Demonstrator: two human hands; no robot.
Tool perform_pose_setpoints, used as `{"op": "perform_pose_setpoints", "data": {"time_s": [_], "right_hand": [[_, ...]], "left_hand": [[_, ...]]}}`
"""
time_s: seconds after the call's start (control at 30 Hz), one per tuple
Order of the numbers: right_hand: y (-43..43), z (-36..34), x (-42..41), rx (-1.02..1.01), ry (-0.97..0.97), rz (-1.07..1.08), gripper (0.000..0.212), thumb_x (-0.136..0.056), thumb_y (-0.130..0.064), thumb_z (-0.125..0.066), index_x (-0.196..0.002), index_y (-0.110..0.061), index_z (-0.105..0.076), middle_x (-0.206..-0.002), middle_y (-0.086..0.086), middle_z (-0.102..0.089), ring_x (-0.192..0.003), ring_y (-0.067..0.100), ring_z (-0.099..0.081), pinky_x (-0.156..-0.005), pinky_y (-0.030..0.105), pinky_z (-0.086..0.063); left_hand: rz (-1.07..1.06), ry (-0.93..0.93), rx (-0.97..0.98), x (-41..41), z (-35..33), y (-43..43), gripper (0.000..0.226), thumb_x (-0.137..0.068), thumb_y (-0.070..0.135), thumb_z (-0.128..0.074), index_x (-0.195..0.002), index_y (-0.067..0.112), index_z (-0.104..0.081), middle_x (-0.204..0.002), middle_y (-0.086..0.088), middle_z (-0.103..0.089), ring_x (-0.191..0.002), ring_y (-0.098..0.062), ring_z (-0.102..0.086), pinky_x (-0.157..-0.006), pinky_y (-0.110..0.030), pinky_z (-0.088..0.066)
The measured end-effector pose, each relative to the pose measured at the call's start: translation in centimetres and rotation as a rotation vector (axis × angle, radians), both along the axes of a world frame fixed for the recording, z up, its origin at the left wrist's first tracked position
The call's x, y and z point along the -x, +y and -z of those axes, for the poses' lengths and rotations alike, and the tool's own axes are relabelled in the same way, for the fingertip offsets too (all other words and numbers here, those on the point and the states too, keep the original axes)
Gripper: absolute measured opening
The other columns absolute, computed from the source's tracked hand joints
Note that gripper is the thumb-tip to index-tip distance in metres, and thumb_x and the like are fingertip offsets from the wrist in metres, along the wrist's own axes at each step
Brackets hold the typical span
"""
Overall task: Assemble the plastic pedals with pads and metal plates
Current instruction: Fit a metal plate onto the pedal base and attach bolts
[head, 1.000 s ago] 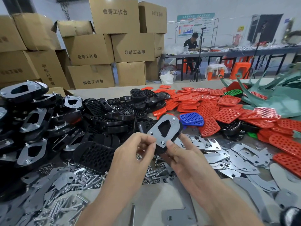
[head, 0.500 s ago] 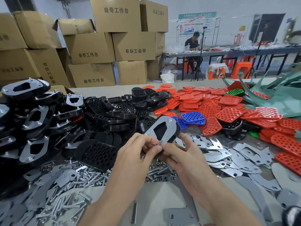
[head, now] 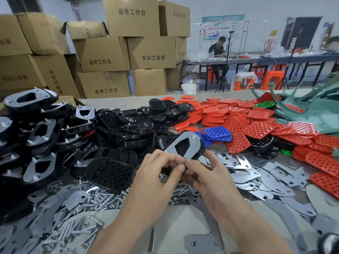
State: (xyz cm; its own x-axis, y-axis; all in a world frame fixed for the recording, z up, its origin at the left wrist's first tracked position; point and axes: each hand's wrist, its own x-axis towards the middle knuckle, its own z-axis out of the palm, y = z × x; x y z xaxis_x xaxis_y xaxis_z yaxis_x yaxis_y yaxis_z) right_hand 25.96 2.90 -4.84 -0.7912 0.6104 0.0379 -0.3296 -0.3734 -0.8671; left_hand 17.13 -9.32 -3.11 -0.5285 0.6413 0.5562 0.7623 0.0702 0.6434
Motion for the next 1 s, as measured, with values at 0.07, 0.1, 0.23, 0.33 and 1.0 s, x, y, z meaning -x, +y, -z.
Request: {"op": "perform_pose_setpoints", "data": {"time_s": [0.07, 0.1, 0.23, 0.33, 1.0], "right_hand": [[-0.14, -0.02, -0.01, -0.017, -0.016, 0.009, 0.046, -0.084, -0.005, -0.078, -0.124, -0.014, -0.058, -0.088, 0.012, -0.075, -0.082, 0.023, -0.076, -0.077, 0.032, -0.062], [-0.20, -0.03, -0.03, -0.029, -0.022, 0.012, 0.047, -0.084, -0.007, -0.079, -0.126, -0.015, -0.058, -0.095, 0.015, -0.076, -0.087, 0.026, -0.077, -0.080, 0.034, -0.062], [-0.44, -0.22, -0.09, -0.047, -0.020, 0.015, 0.043, -0.080, -0.012, -0.079, -0.120, -0.018, -0.064, -0.109, 0.022, -0.075, -0.098, 0.034, -0.076, -0.083, 0.037, -0.063], [-0.51, -0.24, 0.04, -0.069, -0.017, 0.028, 0.030, -0.075, -0.015, -0.076, -0.102, -0.026, -0.072, -0.107, 0.019, -0.076, -0.098, 0.035, -0.076, -0.082, 0.039, -0.063], [-0.43, -0.04, 0.02, -0.026, 0.003, 0.051, 0.031, -0.077, -0.012, -0.078, -0.106, -0.019, -0.071, -0.102, 0.020, -0.077, -0.092, 0.035, -0.077, -0.077, 0.033, -0.062]], "left_hand": [[-0.017, 0.002, -0.011, -0.05, 0.07, 0.01, 0.013, -0.093, 0.021, -0.068, -0.091, 0.034, -0.068, -0.093, 0.021, -0.061, -0.094, -0.002, -0.052, -0.079, -0.006, -0.035], [-0.027, 0.003, -0.017, -0.05, 0.11, 0.03, 0.012, -0.093, 0.021, -0.068, -0.090, 0.032, -0.067, -0.092, 0.022, -0.061, -0.092, -0.002, -0.052, -0.079, -0.006, -0.036], [-0.051, -0.041, -0.016, -0.04, 0.37, 0.22, 0.010, -0.093, 0.024, -0.065, -0.091, 0.034, -0.064, -0.090, 0.020, -0.062, -0.086, -0.002, -0.055, -0.075, -0.008, -0.039], [-0.054, -0.120, -0.025, -0.02, 0.60, 0.39, 0.010, -0.093, 0.025, -0.065, -0.093, 0.036, -0.064, -0.088, 0.016, -0.065, -0.086, -0.003, -0.060, -0.074, -0.013, -0.044], [-0.059, -0.066, -0.045, -0.38, 0.54, 0.51, 0.019, -0.093, 0.015, -0.068, -0.092, 0.034, -0.065, -0.090, 0.018, -0.063, -0.085, -0.006, -0.062, -0.073, -0.014, -0.046]]}}
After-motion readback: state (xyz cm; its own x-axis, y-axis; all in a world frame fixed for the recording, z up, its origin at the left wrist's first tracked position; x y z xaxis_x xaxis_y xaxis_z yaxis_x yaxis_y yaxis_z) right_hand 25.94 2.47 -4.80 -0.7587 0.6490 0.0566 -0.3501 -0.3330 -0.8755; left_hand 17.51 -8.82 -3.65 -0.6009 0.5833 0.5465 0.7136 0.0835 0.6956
